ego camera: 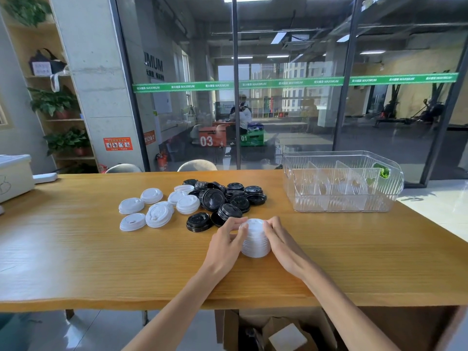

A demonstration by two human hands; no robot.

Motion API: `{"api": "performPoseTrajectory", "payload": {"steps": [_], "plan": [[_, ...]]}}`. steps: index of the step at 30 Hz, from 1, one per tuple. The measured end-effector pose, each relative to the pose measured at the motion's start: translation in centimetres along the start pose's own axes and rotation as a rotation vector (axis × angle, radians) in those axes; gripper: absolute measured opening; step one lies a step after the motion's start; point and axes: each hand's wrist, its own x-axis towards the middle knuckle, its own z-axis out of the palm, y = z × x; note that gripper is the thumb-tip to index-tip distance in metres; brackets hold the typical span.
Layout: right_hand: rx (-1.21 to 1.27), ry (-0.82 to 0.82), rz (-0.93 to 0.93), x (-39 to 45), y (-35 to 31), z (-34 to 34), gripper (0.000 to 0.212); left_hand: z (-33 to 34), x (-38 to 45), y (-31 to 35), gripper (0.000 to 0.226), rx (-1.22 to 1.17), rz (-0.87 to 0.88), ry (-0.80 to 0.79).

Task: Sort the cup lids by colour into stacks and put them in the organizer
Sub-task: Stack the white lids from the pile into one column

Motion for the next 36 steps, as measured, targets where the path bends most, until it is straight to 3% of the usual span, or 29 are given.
{"api": "performPoseTrajectory", "payload": {"steps": [16, 18, 22, 25, 31, 36], "plan": [[-0.022, 0.035, -0.015, -0.1, -0.1, 0.5, 0.028, -0.1, -0.1, -0.1, 0.030, -0.023, -0.043, -0.050], [-0.006, 0.012, -0.008, -0.2, -0.3, 0.3, 0.036, -0.2, -0.1, -0.1, 0.029, -0.057, -0.053, -0.048], [-0.046, -0.011, -0.065, -0.4, -0.4, 0.3, 0.075, -0.3, 0.0, 0.0, 0.034, -0.132, -0.078, -0.011], [-0.113, 0.016, -0.110, -0.2, 0.2, 0.3, 0.071, -1.7, 0.6, -0.4, 0.030, -0.151, -0.077, 0.061], [-0.116, 0.046, -0.129, 0.1, 0.8, 0.3, 0.066, -11.3, 4.1, -4.3, 0.026, 0.312, -0.071, 0.350], [-0.114, 0.042, -0.127, 0.1, 0.8, 0.4, 0.066, -16.6, 5.1, -8.7, 0.074, 0.699, -0.299, 0.375]]}}
